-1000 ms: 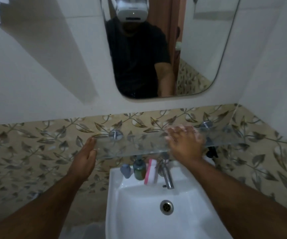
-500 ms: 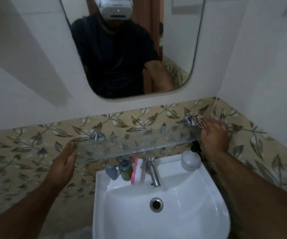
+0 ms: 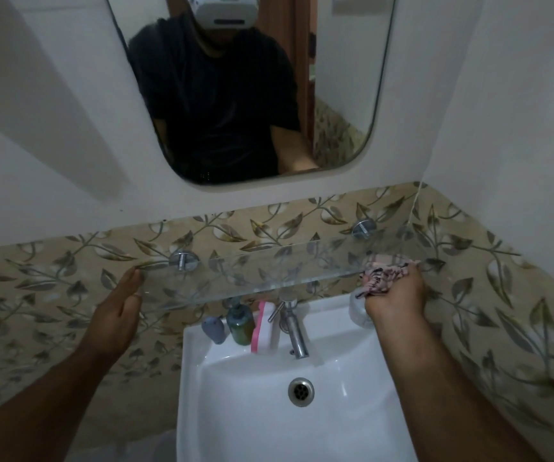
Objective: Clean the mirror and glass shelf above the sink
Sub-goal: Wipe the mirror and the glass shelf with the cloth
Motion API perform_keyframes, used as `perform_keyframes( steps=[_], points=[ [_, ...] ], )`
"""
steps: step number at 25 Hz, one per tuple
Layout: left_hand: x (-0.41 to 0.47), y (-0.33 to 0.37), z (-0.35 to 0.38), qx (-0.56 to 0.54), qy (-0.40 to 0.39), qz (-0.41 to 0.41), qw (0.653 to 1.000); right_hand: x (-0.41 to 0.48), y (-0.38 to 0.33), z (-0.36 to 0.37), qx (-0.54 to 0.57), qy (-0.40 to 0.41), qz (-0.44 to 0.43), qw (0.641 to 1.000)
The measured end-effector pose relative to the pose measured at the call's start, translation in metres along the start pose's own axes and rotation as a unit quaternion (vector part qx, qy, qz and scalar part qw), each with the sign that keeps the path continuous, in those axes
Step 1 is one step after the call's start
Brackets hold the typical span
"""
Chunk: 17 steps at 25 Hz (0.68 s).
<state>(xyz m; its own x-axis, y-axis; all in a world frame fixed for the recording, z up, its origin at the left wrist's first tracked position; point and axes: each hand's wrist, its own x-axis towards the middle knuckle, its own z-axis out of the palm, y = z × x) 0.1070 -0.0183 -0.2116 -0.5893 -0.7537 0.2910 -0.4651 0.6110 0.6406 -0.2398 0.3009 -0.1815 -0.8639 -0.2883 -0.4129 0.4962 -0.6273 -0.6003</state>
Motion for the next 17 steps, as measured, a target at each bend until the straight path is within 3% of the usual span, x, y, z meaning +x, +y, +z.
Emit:
perform_keyframes(
  steps=[8,17],
  points=[
    [0.008,0.007,0.003,0.019,0.027,-0.019,0.999,0.005,0.007,0.005,0.06,0.002,0.077,0.995],
    [-0.007,-0.002,-0.001,-0.089,0.071,-0.078,0.99,-0.045,0.103,0.038,0.084,-0.126,0.196,0.969]
  ],
)
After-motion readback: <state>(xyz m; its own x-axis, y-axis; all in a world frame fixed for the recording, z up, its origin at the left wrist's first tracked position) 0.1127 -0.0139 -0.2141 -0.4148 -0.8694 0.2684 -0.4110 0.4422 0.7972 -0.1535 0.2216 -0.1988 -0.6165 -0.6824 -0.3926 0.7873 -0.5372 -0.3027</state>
